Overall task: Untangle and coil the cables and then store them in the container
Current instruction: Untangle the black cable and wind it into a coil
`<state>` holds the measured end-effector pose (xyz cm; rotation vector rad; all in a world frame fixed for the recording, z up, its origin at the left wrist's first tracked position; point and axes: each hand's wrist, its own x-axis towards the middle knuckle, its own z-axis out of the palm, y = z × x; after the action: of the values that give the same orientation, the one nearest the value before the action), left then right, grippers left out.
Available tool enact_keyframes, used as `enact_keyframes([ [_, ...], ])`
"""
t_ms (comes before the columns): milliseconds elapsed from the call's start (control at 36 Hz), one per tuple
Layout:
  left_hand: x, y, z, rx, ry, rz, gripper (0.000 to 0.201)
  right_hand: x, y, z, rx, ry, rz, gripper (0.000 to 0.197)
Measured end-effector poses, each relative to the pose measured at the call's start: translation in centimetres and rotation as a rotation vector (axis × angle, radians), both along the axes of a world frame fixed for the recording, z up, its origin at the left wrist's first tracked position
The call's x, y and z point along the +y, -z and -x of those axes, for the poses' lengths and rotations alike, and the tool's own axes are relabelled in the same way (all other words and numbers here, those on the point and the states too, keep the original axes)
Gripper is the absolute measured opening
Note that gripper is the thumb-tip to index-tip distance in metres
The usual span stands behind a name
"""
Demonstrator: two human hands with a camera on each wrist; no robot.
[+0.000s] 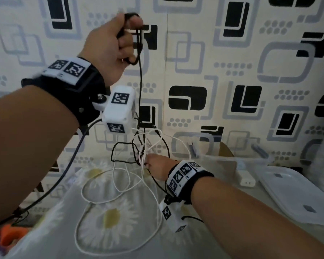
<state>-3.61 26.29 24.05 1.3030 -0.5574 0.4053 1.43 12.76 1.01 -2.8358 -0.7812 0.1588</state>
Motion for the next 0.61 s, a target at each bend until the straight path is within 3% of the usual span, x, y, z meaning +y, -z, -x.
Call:
enact_keyframes([
  [167,0.2,3.1,-1.8,0.136,-0.043,-0.116,0.042,-1.5,-0.7,-0.5,-0.059,-0.049,0.04,0.029],
  [361,-0.6,2.0,-1.2,0.111,-0.03,-0.117,0.042,-2.2,-3.4,-1.3,-0.222,0.125,-0.474,0.014],
  [500,-1.4,0.7,-0.6,0.089,-0.006,-0.126,0.043,-1.3,-5.2,-1.4,-0.167,0.119,-0.71,0.032],
  [611,-1.7,0.1,-0.2,0.064,0.023,-0.123,0.042,-0.1,-5.5,-1.7,-0.081,0.162,-0.771,0.039],
])
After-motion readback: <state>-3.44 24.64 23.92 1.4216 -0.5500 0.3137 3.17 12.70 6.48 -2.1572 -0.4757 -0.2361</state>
